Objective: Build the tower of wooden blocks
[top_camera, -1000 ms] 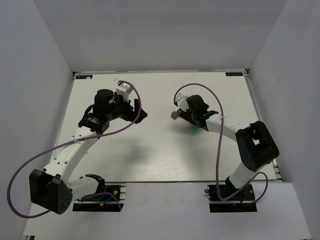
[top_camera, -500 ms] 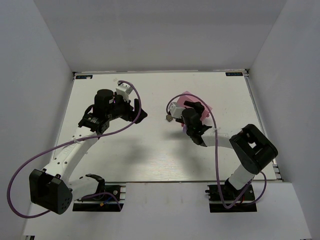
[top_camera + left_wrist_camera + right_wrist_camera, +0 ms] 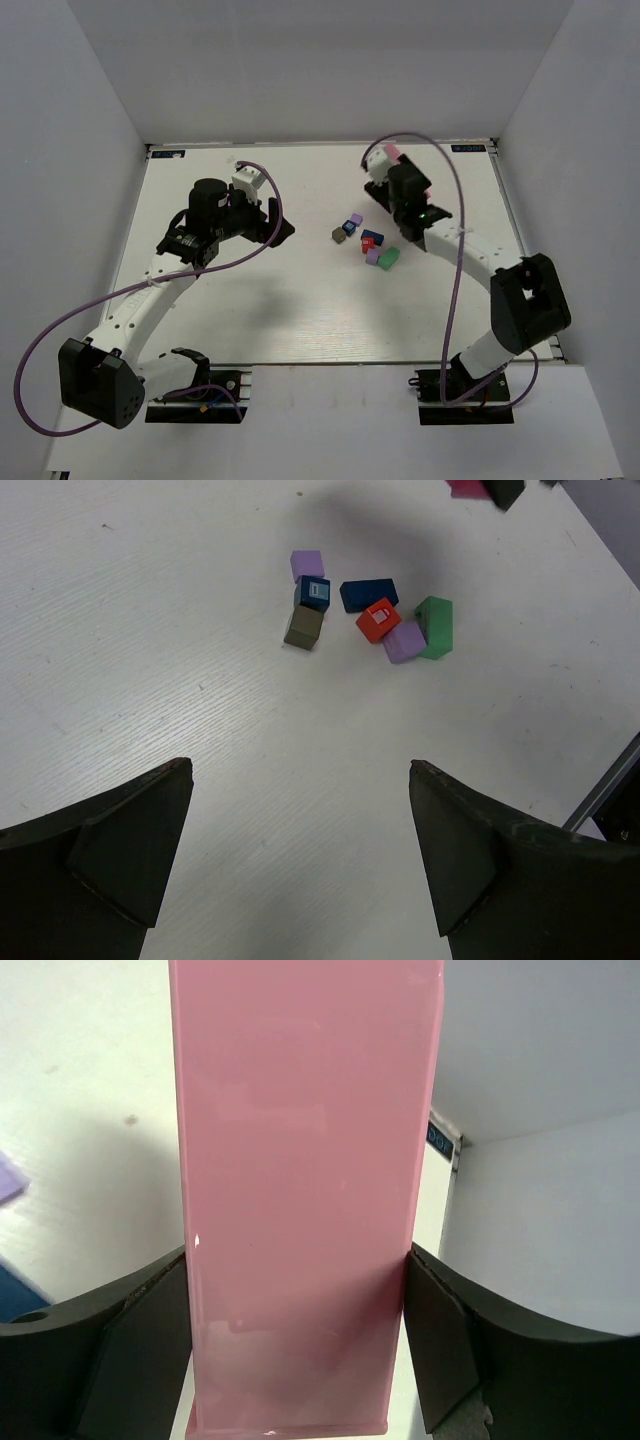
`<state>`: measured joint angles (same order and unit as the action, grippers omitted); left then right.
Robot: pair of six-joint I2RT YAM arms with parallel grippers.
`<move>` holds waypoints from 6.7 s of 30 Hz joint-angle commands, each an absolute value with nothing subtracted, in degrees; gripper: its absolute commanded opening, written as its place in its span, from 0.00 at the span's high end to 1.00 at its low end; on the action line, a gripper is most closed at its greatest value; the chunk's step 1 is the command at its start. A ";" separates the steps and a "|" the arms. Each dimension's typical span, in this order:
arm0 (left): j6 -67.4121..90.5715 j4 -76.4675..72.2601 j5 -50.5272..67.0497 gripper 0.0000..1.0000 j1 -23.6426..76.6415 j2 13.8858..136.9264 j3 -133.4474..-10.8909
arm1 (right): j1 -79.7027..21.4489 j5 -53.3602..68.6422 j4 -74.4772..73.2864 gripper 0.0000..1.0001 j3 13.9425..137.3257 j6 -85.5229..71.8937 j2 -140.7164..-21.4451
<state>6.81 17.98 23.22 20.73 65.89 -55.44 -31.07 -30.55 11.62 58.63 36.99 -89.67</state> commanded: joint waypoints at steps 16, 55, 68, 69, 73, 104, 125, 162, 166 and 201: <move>6.24 17.49 25.22 0.00 20.39 64.69 -55.11 | 7.63 35.85 -27.16 1.00 86.30 4.22 -106.78; 5.71 17.49 25.22 0.00 20.39 66.27 -55.11 | 14.50 43.69 -32.52 0.10 95.19 2.46 -123.40; 6.23 17.49 24.70 0.00 20.39 66.88 -55.11 | 13.45 24.55 -29.01 0.10 91.23 9.84 -111.46; 6.24 17.49 24.09 0.00 20.39 66.88 -55.11 | 13.19 23.74 -28.05 0.10 90.10 11.24 -109.71; 6.24 17.49 24.08 0.09 20.39 68.90 -55.63 | 12.13 17.07 -26.19 0.10 86.41 14.49 -103.28; -5.35 31.20 5.45 0.19 37.79 107.48 -88.06 | -12.57 33.76 -22.15 0.71 56.60 16.96 -61.09; -10.11 31.38 5.36 0.25 39.37 123.49 -100.28 | -14.68 30.32 -21.62 0.71 55.02 17.49 -59.15; -38.39 30.23 10.18 1.00 36.56 107.84 -84.80 | -15.38 30.59 -21.88 0.71 54.32 18.72 -58.01; -42.01 34.97 11.95 1.00 35.34 110.12 -88.23 | -15.55 30.59 -21.88 0.71 54.23 18.72 -57.83; -59.77 42.54 24.53 0.89 30.85 121.11 -93.69 | -15.91 29.88 -21.62 0.71 53.88 19.86 -58.98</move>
<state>-58.72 42.87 23.53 31.20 121.95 -92.73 -15.51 29.95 -23.42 54.43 19.14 -59.20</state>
